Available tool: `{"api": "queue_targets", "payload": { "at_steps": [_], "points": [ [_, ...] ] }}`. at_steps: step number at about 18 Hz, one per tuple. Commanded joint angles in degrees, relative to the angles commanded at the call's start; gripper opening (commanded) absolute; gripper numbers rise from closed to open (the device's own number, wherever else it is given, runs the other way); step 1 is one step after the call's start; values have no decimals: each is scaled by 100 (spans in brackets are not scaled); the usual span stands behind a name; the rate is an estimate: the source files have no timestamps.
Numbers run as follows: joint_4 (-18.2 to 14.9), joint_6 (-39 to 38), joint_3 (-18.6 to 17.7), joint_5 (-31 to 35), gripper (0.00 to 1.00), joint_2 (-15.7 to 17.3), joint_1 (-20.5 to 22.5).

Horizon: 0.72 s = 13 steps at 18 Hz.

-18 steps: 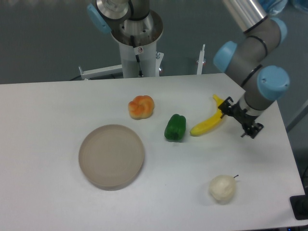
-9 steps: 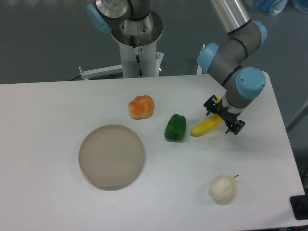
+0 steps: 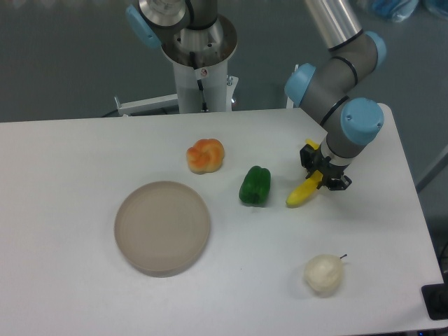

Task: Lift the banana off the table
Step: 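Close the gripper around the banana's middle, then lift the grasped banana up off the table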

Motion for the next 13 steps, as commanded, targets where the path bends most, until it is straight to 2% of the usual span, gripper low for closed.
{"api": "queue_targets", "payload": {
  "at_steps": [6, 13],
  "points": [
    [-141, 44, 658, 185, 0, -44, 35],
    [-667, 35, 1915, -8, 0, -456, 53]
  ]
}}
